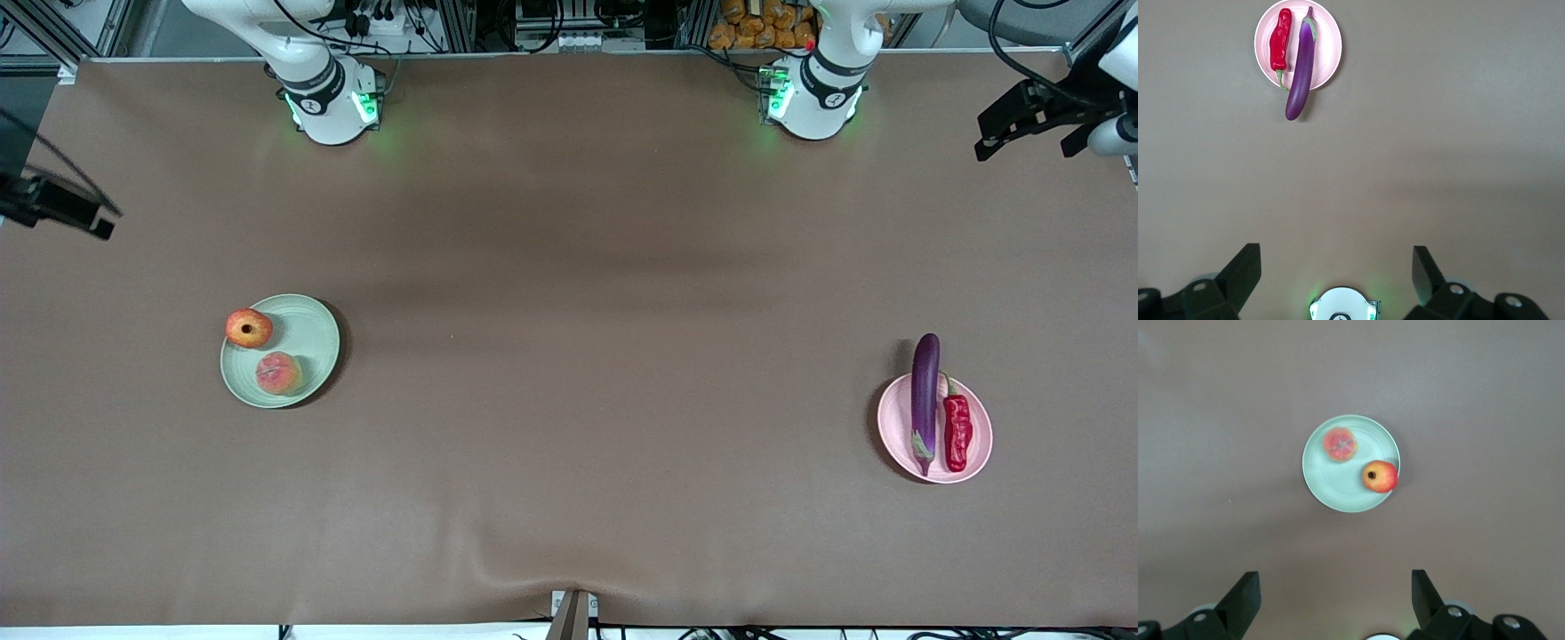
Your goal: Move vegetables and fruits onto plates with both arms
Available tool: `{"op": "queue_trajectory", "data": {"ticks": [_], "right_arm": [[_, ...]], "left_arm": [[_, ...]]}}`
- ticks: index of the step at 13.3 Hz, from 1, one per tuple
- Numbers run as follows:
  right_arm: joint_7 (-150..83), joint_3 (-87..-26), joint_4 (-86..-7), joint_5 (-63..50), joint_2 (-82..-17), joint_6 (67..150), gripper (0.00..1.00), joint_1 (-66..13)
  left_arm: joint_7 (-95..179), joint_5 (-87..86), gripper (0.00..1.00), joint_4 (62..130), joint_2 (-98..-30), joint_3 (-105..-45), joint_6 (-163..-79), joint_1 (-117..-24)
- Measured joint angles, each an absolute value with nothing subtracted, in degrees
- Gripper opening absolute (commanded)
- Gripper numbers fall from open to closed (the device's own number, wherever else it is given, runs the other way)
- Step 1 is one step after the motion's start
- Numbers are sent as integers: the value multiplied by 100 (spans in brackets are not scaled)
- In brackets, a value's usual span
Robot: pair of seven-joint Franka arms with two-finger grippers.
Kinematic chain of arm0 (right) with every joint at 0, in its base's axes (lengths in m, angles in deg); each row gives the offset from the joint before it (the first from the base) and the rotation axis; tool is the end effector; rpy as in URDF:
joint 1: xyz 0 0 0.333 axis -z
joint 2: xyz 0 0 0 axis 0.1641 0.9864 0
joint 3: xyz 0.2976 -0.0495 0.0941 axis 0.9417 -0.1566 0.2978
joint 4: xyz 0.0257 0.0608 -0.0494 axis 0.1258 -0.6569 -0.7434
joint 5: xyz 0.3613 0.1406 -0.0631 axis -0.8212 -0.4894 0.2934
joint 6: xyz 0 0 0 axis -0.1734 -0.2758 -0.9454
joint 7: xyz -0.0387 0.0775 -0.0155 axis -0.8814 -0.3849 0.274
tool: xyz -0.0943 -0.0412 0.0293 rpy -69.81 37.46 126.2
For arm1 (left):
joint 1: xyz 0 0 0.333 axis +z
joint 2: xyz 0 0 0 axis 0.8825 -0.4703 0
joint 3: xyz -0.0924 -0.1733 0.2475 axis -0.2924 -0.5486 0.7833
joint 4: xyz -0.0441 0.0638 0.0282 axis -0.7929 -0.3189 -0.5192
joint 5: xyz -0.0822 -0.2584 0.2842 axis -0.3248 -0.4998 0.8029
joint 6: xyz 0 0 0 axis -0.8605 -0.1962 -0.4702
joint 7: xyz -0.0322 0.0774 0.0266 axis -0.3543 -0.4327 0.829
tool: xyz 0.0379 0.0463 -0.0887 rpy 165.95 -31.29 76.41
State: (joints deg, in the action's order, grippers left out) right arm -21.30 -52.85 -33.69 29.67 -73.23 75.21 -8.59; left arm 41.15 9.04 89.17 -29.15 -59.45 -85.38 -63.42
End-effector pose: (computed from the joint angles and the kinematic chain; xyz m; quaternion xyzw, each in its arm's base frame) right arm 0.5370 -0.0225 0.6495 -0.9959 0.0857 0.0298 0.0055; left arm 0.4844 -0.0374 0.6732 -0.9996 -0.0135 0.0211 0.0104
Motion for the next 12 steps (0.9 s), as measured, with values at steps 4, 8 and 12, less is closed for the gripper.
{"op": "queue_trajectory", "data": {"ticks": [4,8,12], "right_arm": [[-2320,-5167,-4155,3035,-7821,8015,100,-839],[-2789,-5201,-3643,3015,-7696,7504,100,-627],[-2836,-5212,-3475,2988,-7550,7407,100,-626]], "left_arm": [[4115,904,100,8850,-3045,-5935,-8593,-6342],[4115,904,100,8829,-3047,-5935,-8594,-6342],[4216,904,100,8826,-3047,-5935,-8594,-6342]]}}
